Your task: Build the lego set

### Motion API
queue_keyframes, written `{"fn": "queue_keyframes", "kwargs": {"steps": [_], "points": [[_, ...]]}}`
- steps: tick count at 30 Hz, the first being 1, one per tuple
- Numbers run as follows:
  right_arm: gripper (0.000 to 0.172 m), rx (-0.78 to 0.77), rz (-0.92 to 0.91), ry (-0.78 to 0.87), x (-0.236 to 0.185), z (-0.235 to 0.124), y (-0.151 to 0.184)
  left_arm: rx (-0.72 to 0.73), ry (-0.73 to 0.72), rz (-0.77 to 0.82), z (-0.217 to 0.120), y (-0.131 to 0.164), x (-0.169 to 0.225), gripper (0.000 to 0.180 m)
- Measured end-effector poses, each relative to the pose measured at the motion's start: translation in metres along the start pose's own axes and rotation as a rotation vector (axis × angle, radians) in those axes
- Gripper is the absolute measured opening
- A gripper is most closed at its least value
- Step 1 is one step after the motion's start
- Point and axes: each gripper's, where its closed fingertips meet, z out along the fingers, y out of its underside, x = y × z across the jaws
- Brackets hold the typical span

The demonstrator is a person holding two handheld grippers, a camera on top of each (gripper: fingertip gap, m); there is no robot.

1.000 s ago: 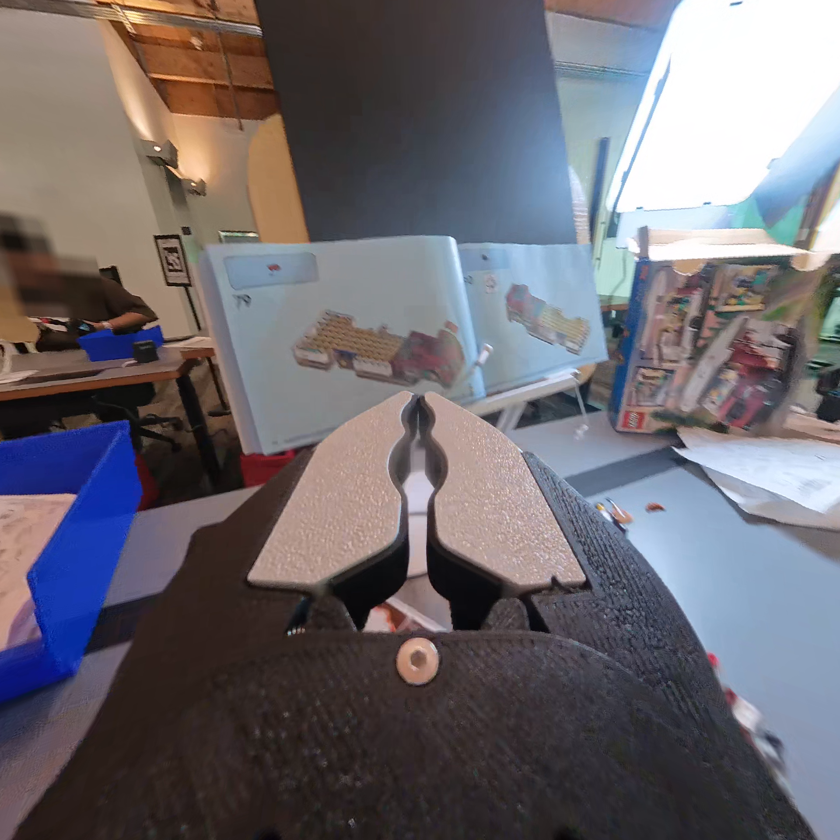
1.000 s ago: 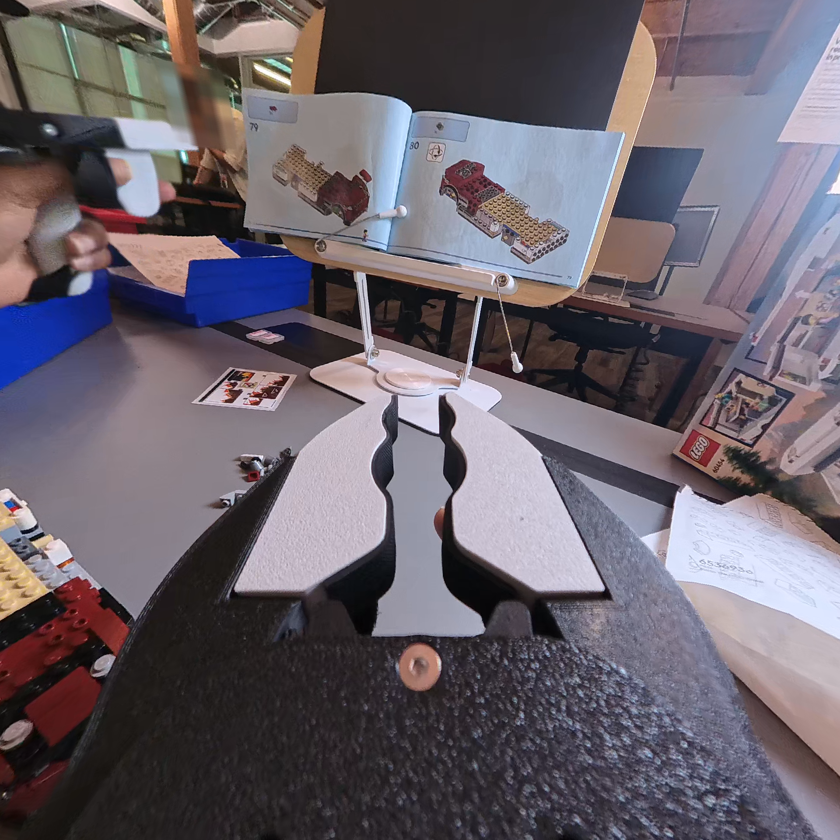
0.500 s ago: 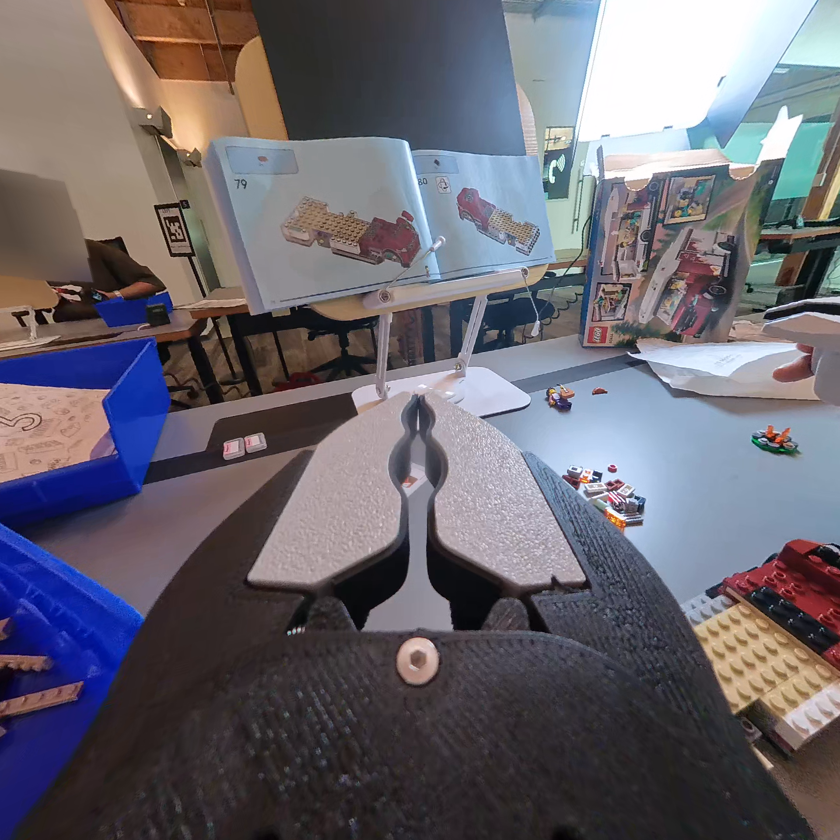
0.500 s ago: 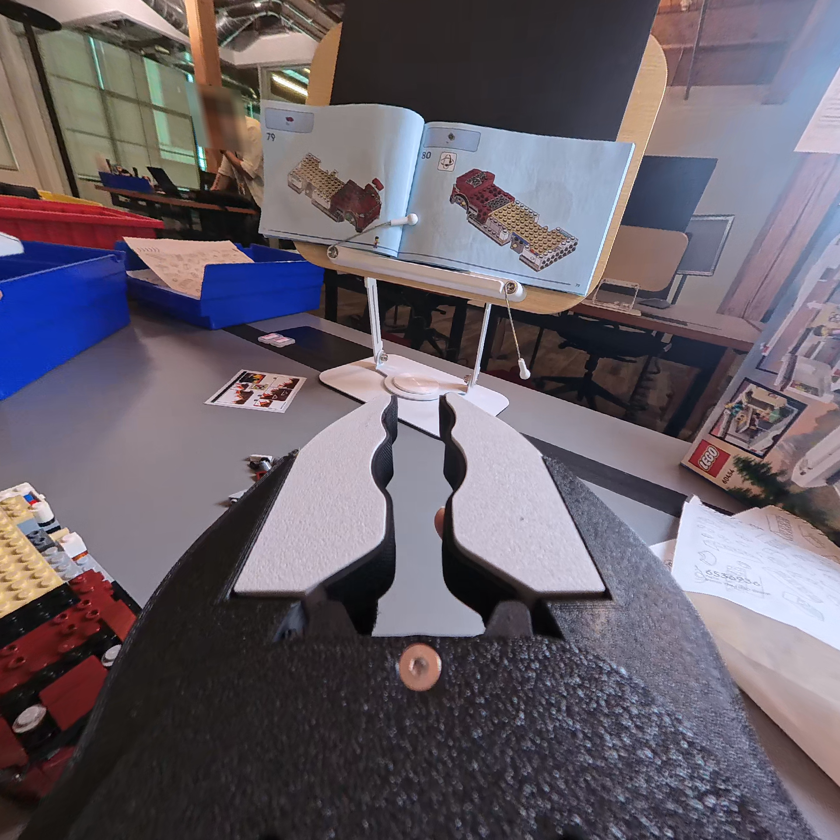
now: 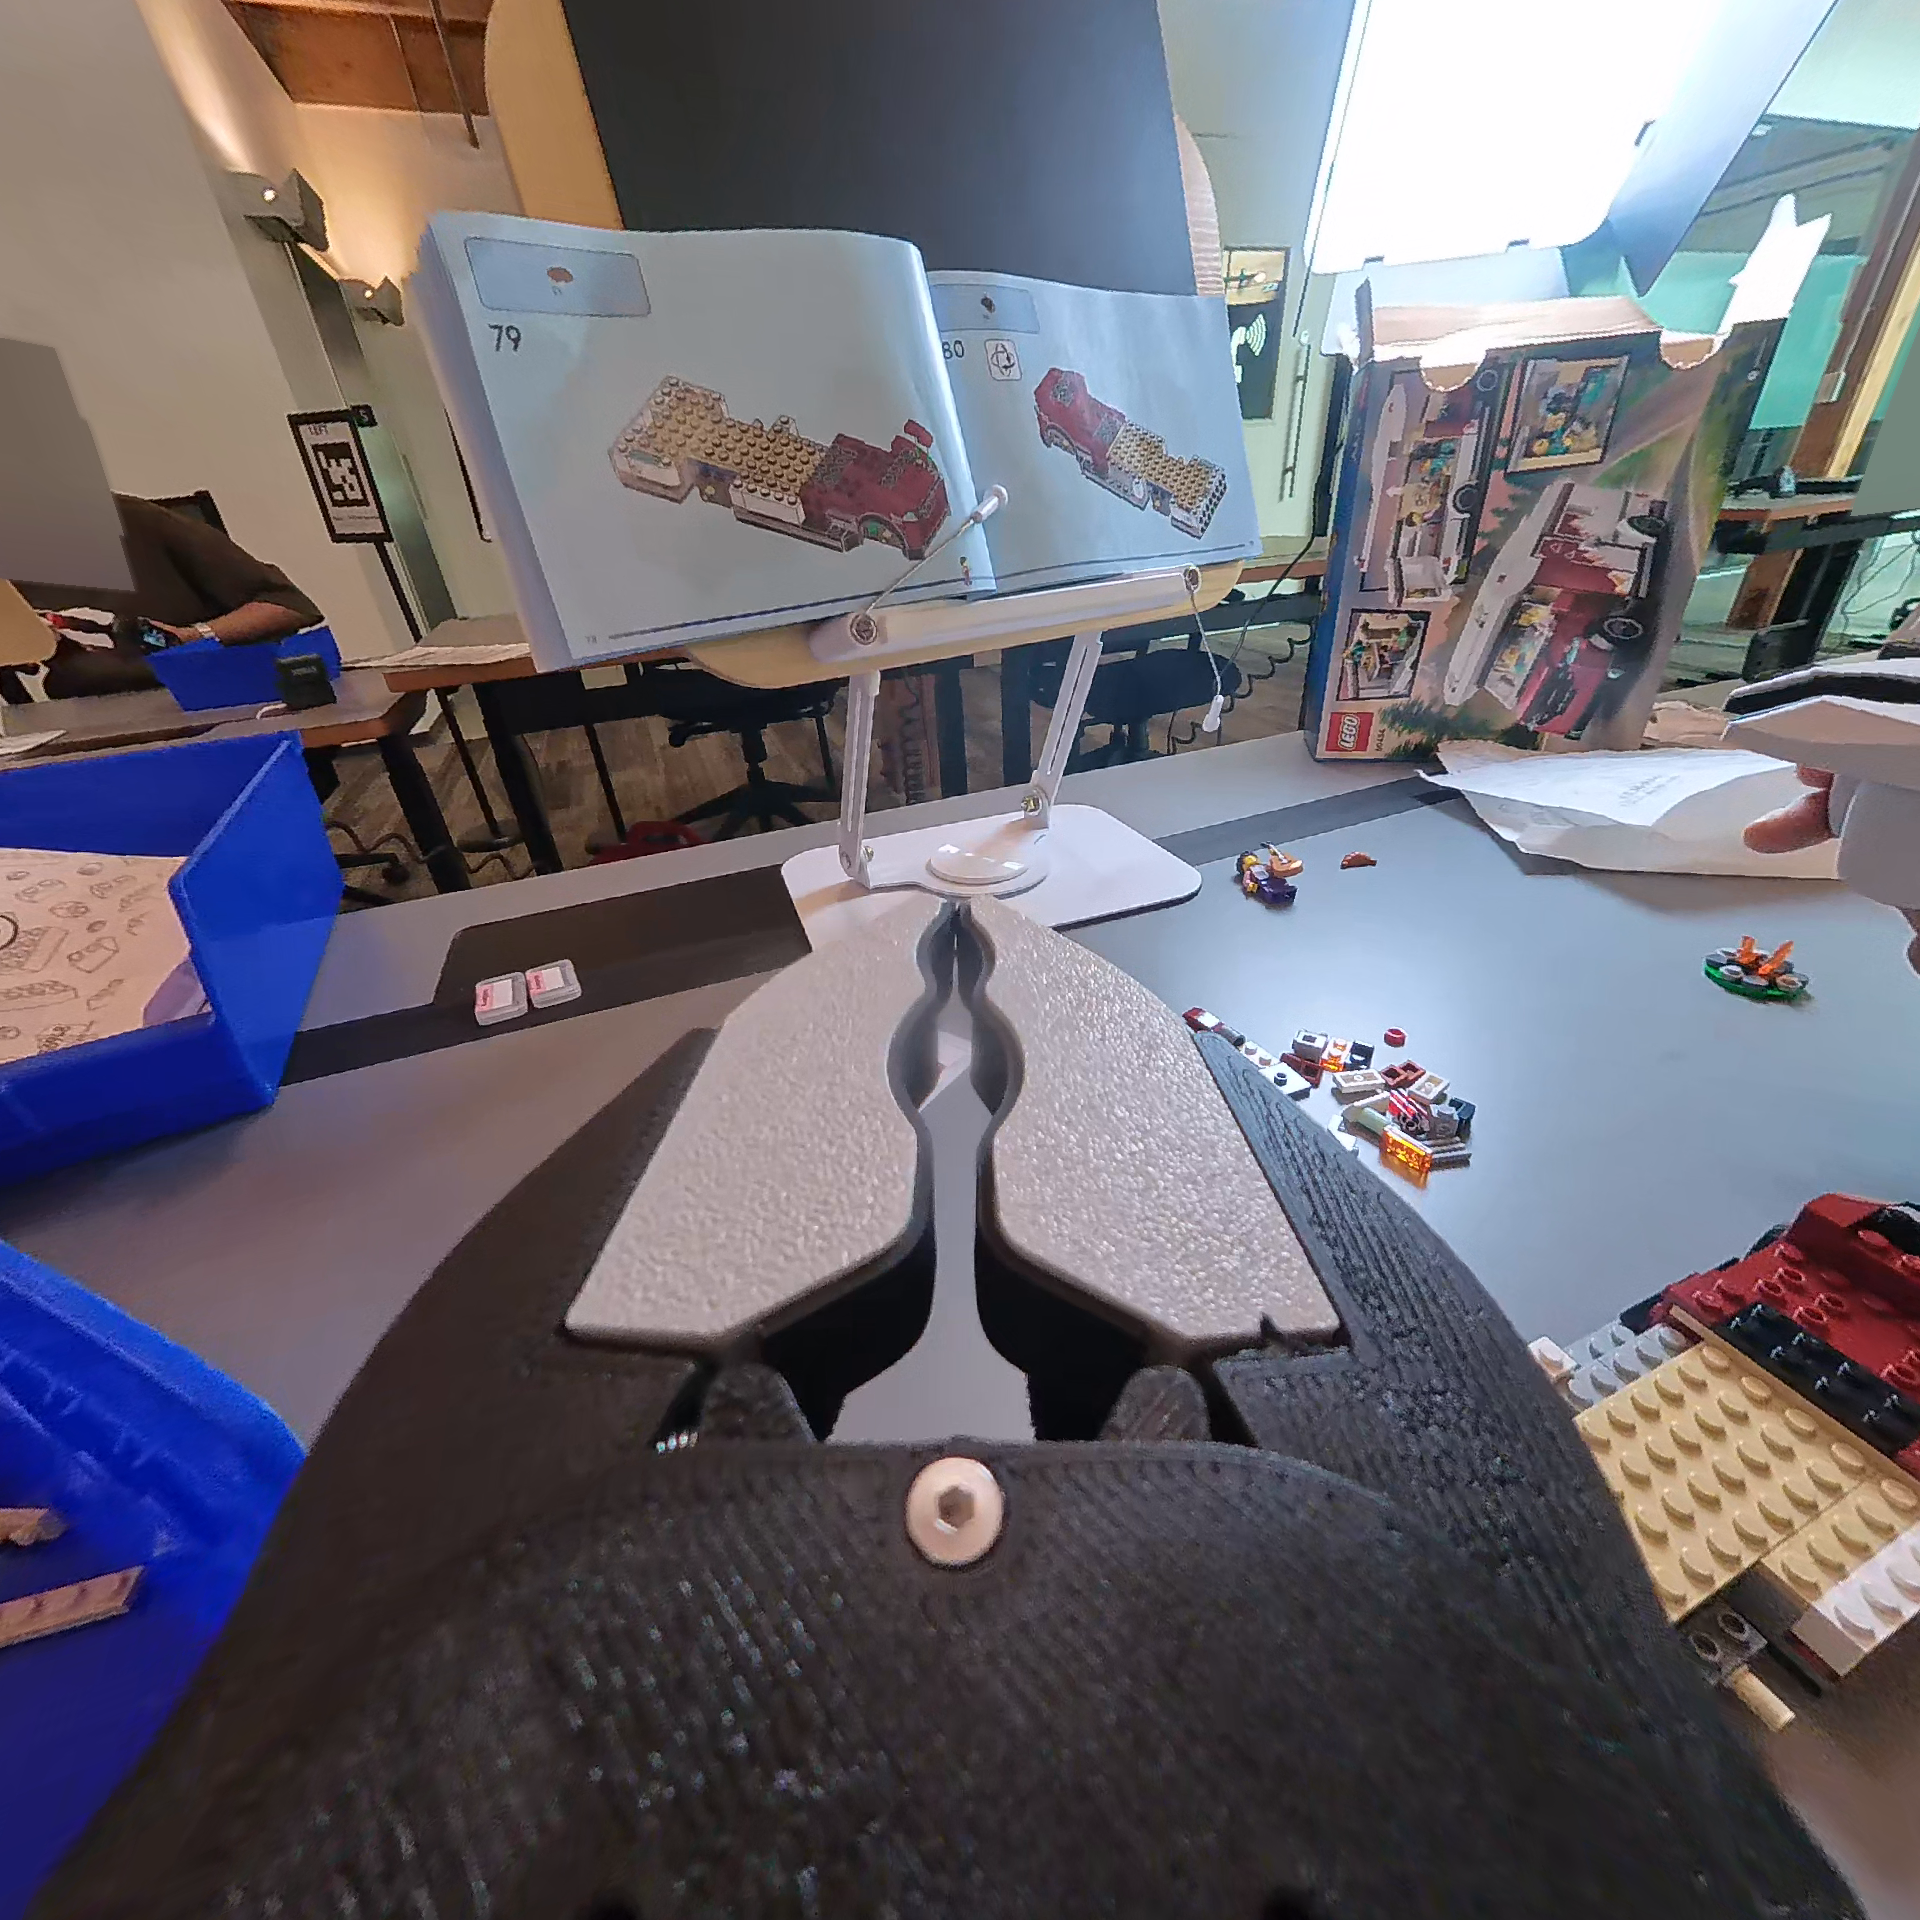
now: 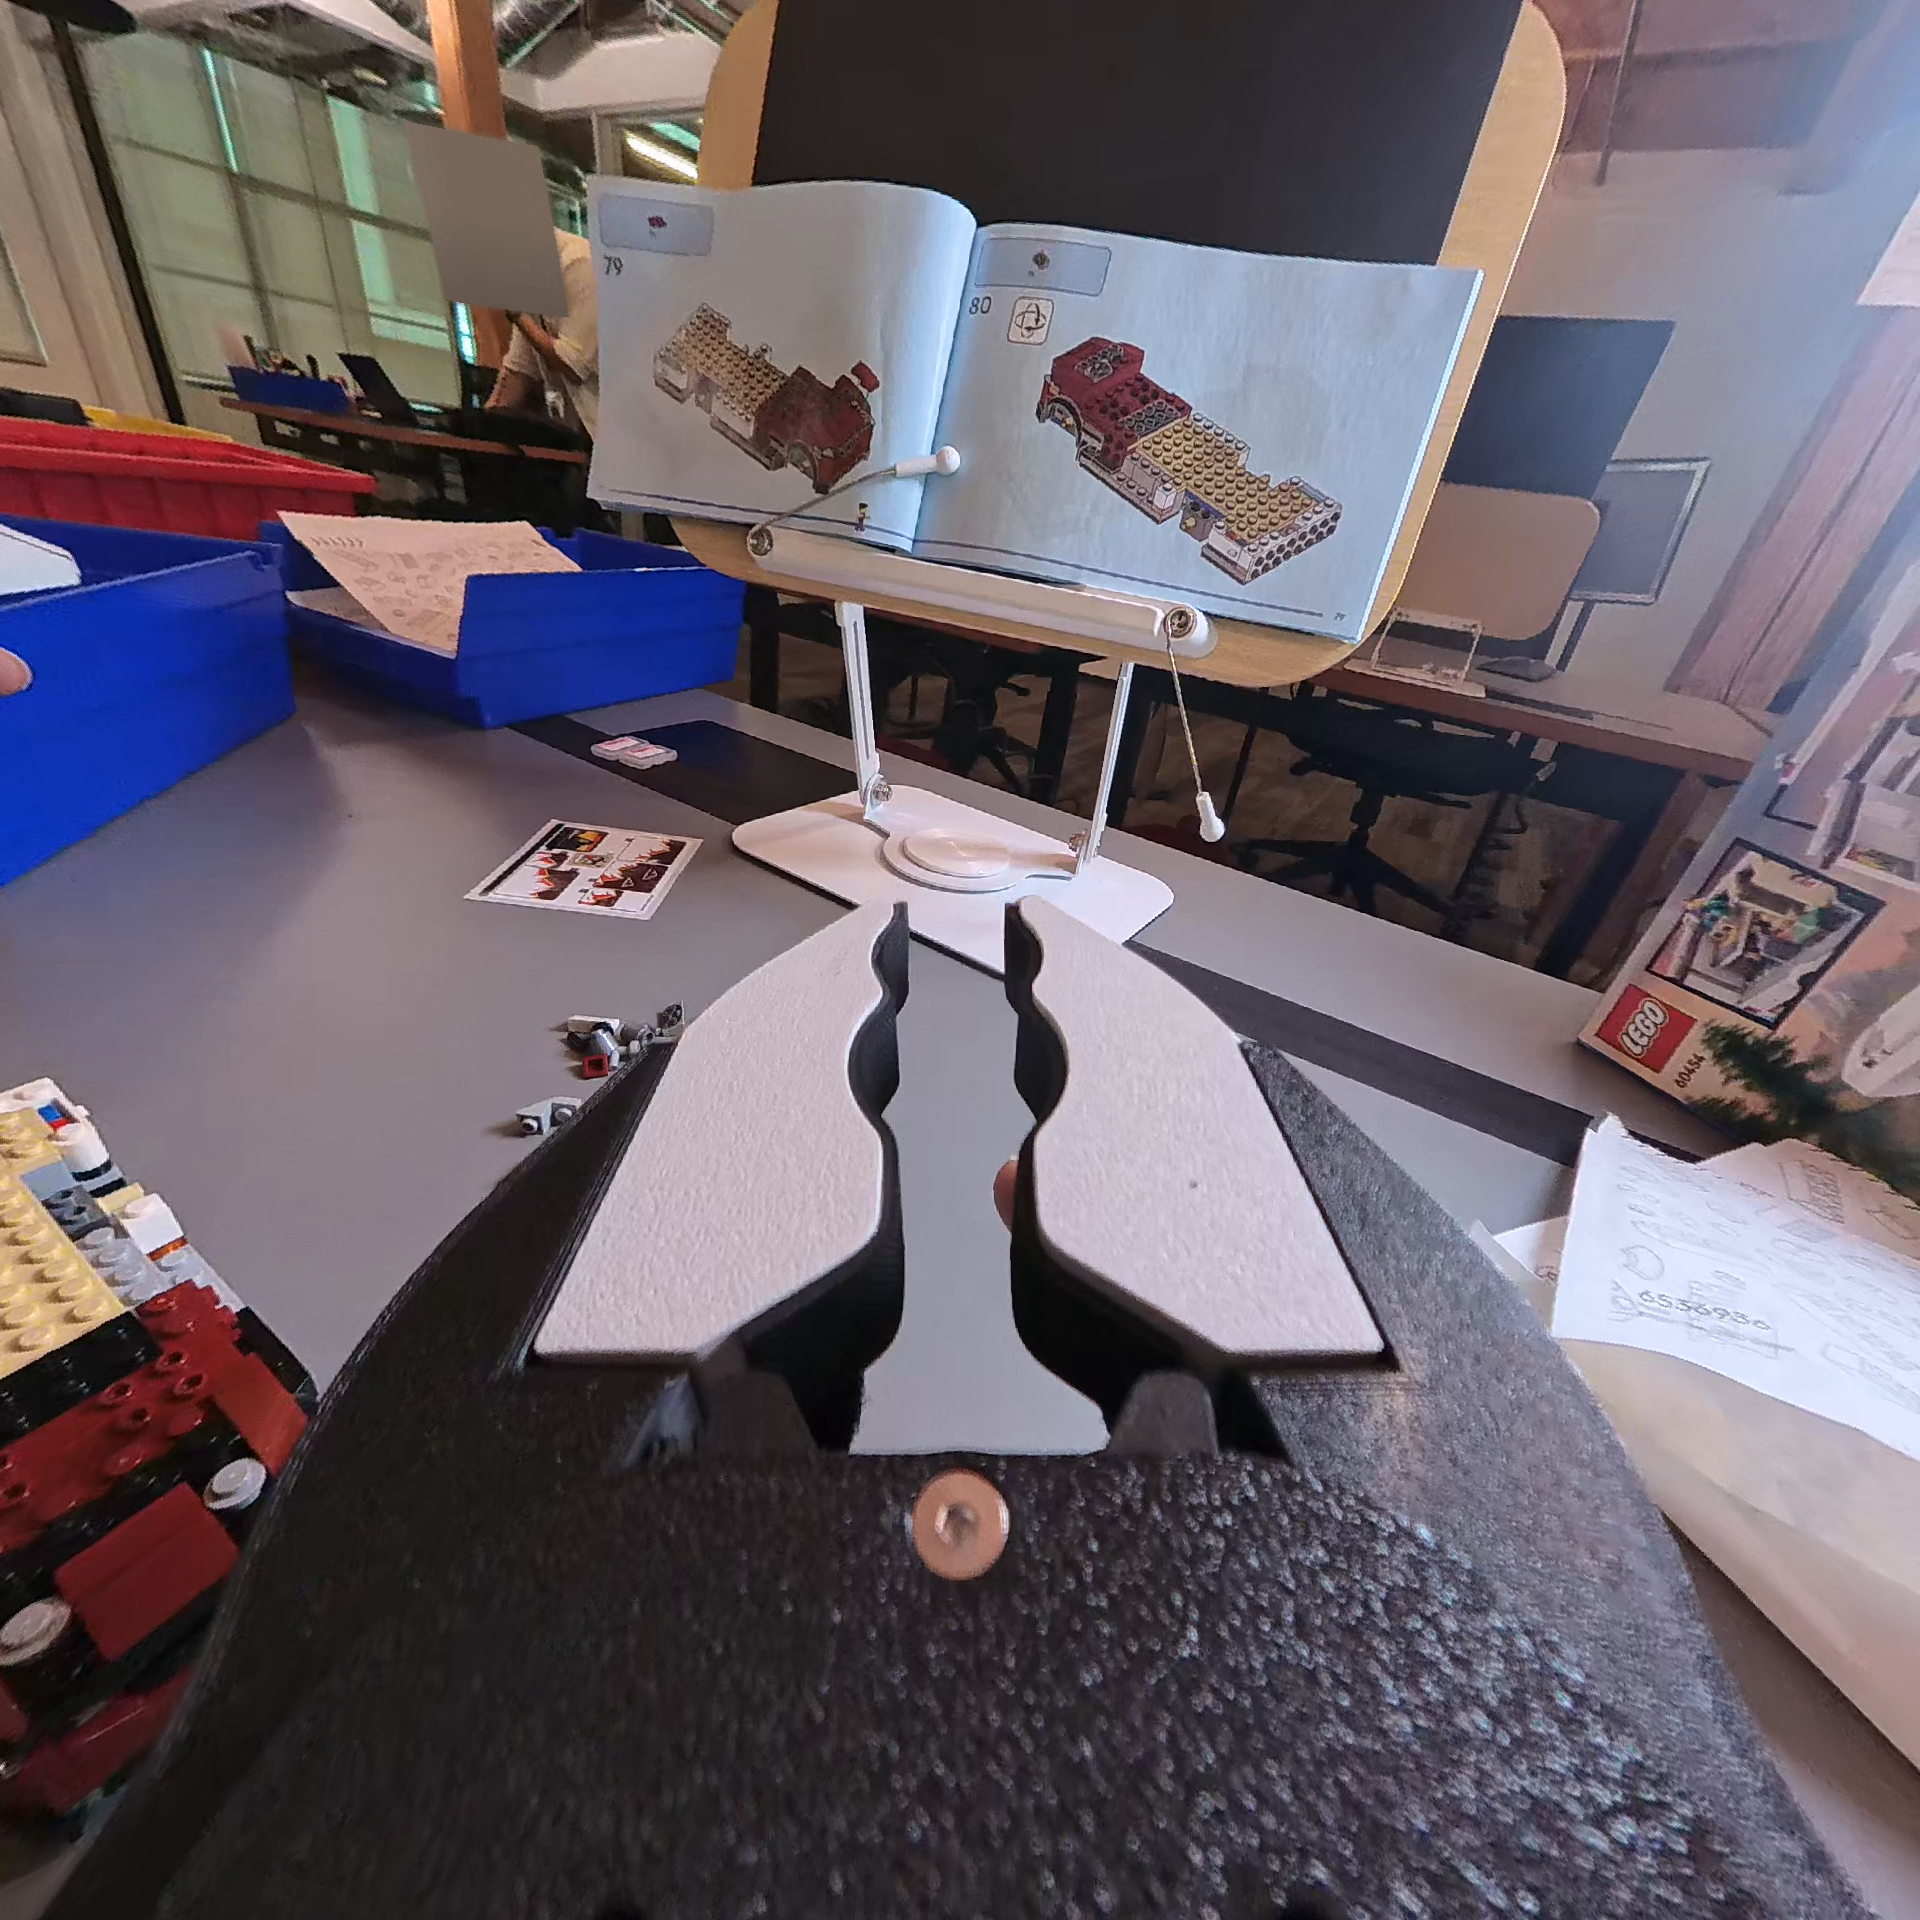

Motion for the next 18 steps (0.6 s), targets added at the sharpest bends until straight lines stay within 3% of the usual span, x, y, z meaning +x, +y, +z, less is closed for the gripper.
{"fn": "queue_keyframes", "kwargs": {"steps": [7,10,15,18], "points": [[0.018,-0.005,-0.006,-0.004,-0.003,0.001,0.001,0.002,0.003,0.004,0.002,-0.001,0.000,0.000],[0.018,0.001,-0.008,-0.001,-0.004,0.002,-0.001,0.015,0.021,0.032,0.020,-0.010,0.009,0.000],[0.017,0.019,-0.024,-0.004,-0.006,-0.001,-0.007,0.074,0.005,0.104,0.091,-0.056,0.012,0.000],[0.017,0.029,-0.028,0.011,-0.003,-0.005,-0.011,0.058,-0.041,0.091,0.148,-0.067,0.005,0.000]]}}
